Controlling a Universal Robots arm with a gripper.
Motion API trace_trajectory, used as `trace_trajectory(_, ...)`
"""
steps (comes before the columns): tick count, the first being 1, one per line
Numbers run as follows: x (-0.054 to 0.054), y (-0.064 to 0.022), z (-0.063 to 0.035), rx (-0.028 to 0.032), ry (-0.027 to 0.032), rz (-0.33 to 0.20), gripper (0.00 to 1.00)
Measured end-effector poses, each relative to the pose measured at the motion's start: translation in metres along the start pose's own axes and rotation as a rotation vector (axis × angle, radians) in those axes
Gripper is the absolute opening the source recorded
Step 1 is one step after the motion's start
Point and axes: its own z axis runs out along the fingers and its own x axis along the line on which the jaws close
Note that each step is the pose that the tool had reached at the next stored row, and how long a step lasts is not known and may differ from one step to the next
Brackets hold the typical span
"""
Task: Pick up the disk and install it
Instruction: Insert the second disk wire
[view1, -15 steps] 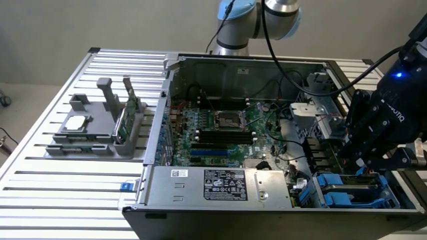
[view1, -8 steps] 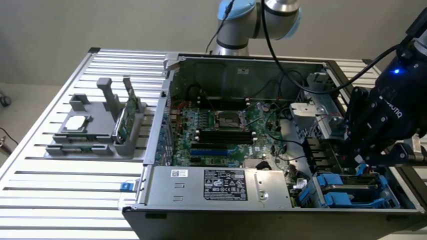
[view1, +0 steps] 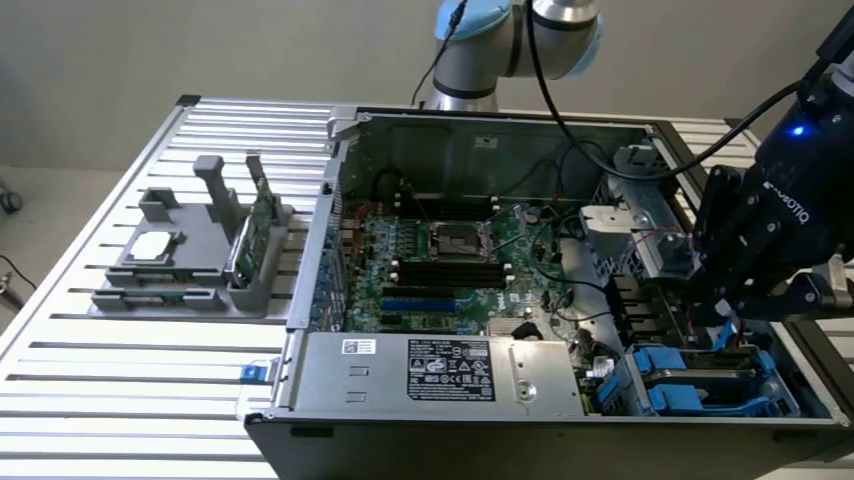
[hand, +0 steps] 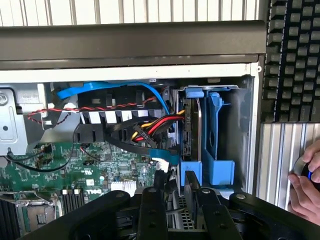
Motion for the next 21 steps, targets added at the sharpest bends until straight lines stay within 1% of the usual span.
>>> trace_trajectory(3, 0.0021, 0.0013, -0.0003, -0.0004, -0.0086, 0.001, 0.31)
trace_trajectory(5, 0.0039, 0.0021, -0.0003, -0.0005, -0.0119, 0.001, 0.31)
trace_trajectory(10, 0.0062, 0.0065, -0.0008, -0.0007, -0.0174, 0.001, 0.31)
trace_trajectory(13, 0.0065, 0.0084, -0.0009, -0.0008, -0.0192, 0.002, 0.31)
trace_trajectory(21, 0.0069, 0.0106, 0.0026, -0.0009, -0.0206, 0.002, 0.31)
